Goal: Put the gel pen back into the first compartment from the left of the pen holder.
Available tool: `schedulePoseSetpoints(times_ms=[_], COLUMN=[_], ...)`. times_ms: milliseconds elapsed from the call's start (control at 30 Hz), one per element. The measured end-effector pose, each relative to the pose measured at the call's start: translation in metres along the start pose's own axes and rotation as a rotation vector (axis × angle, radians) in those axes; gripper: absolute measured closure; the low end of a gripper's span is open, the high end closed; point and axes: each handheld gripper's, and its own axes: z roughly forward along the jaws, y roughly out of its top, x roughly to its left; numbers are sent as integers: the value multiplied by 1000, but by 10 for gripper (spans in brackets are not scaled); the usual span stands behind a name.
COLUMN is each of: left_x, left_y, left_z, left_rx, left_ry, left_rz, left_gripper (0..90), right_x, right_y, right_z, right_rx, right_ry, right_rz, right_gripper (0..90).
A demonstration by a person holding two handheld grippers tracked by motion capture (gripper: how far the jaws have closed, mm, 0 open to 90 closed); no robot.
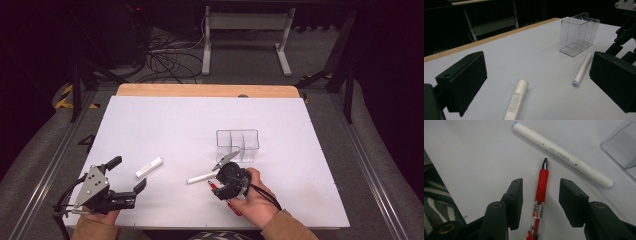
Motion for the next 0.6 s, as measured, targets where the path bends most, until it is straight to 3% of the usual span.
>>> schedulePoseSetpoints(times_ms=[467,600], left_x=[0,0], left_y=[0,0], left_z=[0,-1], left_rx=[-1,-3], left_ry=[3,4], left_rz=[2,-1], left_gripper=[20,21], right_x=[1,1], right_y=[7,8], right_z=[2,3], right_rx=[43,51], right_ry=[6,16], right_rz=[-18,-8], right_gripper=[546,587])
